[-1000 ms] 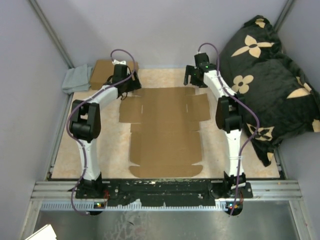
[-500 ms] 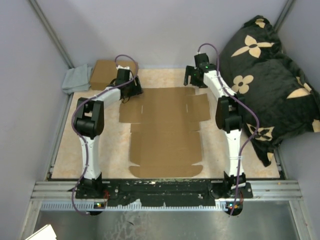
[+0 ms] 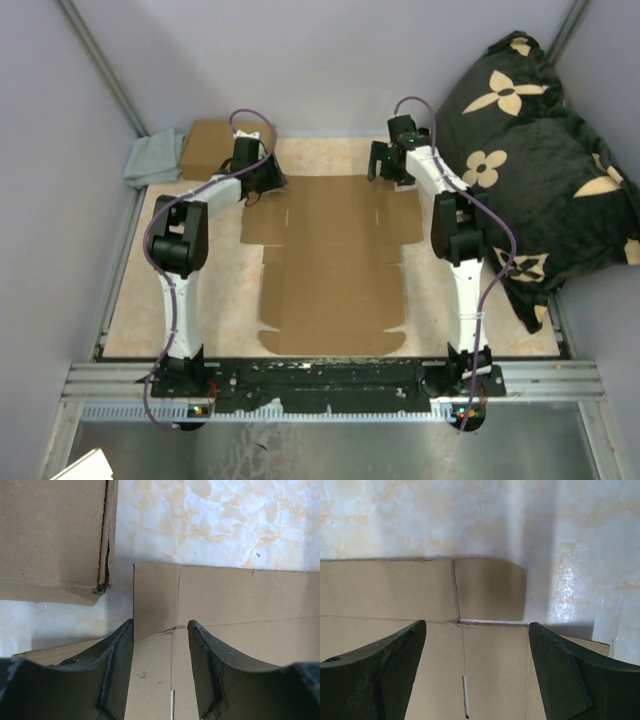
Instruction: Fold the paper box
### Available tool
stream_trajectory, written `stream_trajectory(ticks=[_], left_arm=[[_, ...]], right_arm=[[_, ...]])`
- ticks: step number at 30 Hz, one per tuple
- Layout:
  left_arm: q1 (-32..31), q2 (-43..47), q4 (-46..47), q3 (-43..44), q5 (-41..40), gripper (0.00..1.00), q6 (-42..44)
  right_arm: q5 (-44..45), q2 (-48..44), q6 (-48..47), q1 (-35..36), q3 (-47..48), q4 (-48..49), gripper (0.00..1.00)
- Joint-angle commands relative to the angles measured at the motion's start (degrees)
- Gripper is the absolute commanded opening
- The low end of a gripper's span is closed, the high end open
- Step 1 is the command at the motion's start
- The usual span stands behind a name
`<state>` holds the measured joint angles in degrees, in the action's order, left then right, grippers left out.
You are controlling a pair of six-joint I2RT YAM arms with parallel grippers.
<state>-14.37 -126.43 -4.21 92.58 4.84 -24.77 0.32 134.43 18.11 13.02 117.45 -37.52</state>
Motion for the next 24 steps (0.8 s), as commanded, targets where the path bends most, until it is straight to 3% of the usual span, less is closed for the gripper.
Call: stream_trajectory(ticks=[1, 11, 19, 22, 24], left_arm=[[0.1, -0.7, 3.2, -0.9, 2.2, 0.53, -1.4], [-0.3, -2.0, 3.2, 0.7, 1.6, 0.51, -1.7], [-0.4, -3.4, 1.9, 3.5, -0.4, 0.4, -0.5], [-0.5, -3.0, 2.2, 3.2, -0.6, 0.29, -0.8], [-0.5, -2.7, 2.0, 3.1, 0.1, 0.11, -0.7]], right_arm=[[-0.6, -3.6, -0.4, 0.1, 0.2, 1.9, 0.84], [-1.4, -3.2, 0.1, 0.3, -0.9, 2.0, 0.84], [-1.4, -4.0, 0.1, 0.5, -1.0, 1.2, 0.84], [-1.1, -4.6, -0.3, 0.5, -1.4, 1.0, 0.84], [-1.1, -4.9, -0.3, 0.5, -1.8, 1.2, 0.84]])
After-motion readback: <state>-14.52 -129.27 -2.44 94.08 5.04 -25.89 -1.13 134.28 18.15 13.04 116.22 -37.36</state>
